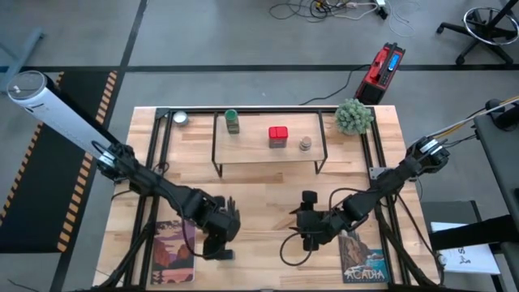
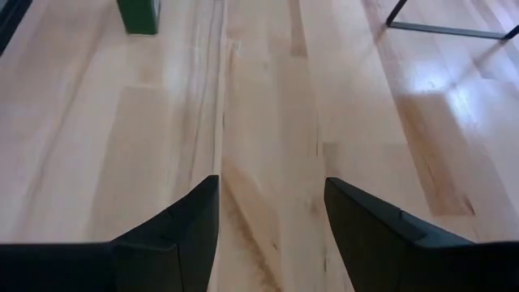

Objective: Shelf spices
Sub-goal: Put the black seasoning can on the shelf

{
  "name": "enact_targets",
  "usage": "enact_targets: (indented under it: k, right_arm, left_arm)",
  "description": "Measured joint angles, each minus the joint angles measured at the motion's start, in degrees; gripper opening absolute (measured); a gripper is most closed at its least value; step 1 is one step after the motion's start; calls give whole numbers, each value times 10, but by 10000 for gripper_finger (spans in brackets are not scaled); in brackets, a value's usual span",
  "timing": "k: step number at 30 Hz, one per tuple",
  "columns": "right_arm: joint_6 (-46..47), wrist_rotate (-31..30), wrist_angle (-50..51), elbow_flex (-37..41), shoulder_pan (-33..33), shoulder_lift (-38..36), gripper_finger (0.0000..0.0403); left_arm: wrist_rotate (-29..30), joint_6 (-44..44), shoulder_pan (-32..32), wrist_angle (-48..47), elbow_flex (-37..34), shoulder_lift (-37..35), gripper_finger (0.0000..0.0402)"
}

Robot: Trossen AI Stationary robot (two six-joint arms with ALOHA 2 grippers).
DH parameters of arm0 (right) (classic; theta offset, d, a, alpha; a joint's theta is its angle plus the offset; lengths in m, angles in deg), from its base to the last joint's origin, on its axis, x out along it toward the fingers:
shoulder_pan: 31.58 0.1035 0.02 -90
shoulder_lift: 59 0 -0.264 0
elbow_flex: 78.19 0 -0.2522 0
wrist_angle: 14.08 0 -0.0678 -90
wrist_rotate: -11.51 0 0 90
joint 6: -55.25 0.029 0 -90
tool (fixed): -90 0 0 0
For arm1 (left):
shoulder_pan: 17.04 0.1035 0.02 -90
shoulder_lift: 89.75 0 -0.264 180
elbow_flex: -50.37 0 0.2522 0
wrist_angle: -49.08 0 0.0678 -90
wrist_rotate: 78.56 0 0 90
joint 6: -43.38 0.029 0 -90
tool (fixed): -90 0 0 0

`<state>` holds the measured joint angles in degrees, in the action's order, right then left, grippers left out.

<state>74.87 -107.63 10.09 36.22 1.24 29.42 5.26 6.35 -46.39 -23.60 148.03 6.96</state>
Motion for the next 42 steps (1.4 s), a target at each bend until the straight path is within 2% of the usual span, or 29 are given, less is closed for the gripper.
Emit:
enact_targets:
  k: [4, 7, 12, 19, 36, 42]
  right_arm:
    - [-2, 0, 0, 0, -2, 0, 199]
    - [-7, -9, 0, 0, -3, 1, 199]
    - [-8, -10, 0, 0, -6, 2, 199]
    - [-4, -9, 0, 0, -6, 2, 199]
    - [-1, -9, 0, 0, -6, 2, 199]
    - [-1, -9, 0, 2, -6, 2, 199]
  left_arm:
    - [-5, -14, -23, 42, -13, 0, 224]
    - [21, -15, -37, 55, -11, 0, 231]
    - [30, -15, -57, 85, -9, 0, 240]
    - [86, -18, -76, 96, -12, 15, 245]
    - [87, -55, -85, 77, -12, 96, 253]
    - [83, -51, -85, 81, -12, 103, 258]
